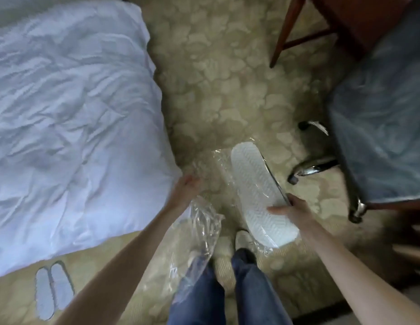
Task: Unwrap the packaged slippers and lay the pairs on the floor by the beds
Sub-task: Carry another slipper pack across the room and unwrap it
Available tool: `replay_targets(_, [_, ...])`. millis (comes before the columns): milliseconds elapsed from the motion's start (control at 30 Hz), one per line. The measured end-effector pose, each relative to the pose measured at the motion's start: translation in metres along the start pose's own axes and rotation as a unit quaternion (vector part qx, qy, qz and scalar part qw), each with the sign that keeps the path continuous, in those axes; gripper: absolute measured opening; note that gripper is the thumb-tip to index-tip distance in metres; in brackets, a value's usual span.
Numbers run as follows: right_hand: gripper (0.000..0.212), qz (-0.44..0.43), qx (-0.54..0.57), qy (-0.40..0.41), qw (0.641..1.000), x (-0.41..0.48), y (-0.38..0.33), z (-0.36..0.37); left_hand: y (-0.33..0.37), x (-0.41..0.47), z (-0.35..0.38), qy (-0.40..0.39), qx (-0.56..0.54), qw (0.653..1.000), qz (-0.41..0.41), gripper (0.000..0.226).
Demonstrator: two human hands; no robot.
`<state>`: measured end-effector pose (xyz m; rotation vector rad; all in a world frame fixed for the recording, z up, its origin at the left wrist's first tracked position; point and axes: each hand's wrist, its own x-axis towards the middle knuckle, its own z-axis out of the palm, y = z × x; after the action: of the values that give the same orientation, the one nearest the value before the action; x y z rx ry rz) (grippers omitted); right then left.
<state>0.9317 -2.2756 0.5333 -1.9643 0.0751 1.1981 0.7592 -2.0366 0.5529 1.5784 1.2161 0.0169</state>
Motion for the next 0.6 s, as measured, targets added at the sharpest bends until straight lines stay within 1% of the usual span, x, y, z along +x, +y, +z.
replay_targets(100, [0.031, 0.037, 0.052, 0.09, 0.994, 0.031, 0.031, -0.025, 0.007, 0.043, 0.064, -0.061, 0.121, 0.99, 0.035, 0.017])
replay_targets(167, [0.035, 0.054, 0.072, 0.143, 0.986, 0.052, 0.056, -0.036, 0.002, 0.076, 0.105, -0.073, 0.216, 0.97, 0.078, 0.017])
replay_targets(233, [0.039, 0.07, 0.076, 0.188, 0.977, 0.076, 0.088, -0.043, -0.013, 0.109, 0.147, -0.091, 0.279, 0.95, 0.108, 0.017])
replay_targets(300, [0.04, 0.084, 0.063, 0.23, 0.968, 0.104, 0.122, -0.046, -0.038, 0.144, 0.191, -0.121, 0.346, 0.921, 0.132, 0.019])
replay_targets(367, [0.037, 0.096, 0.056, 0.256, 0.96, 0.139, 0.158, -0.044, -0.074, 0.18, 0.236, -0.158, 0.412, 0.882, 0.168, 0.023])
replay_targets(433, [0.036, 0.112, 0.074, 0.271, 0.953, 0.178, 0.194, -0.041, -0.112, 0.211, 0.279, -0.185, 0.467, 0.84, 0.206, 0.024])
replay_targets(500, [0.035, 0.125, 0.105, 0.29, 0.943, 0.22, 0.228, -0.038, -0.152, 0.245, 0.322, -0.211, 0.499, 0.806, 0.236, 0.025])
replay_targets(600, [0.03, 0.112, 0.136, 0.324, 0.93, 0.282, 0.276, -0.032, -0.207, 0.296, 0.381, -0.229, 0.53, 0.771, 0.268, 0.036])
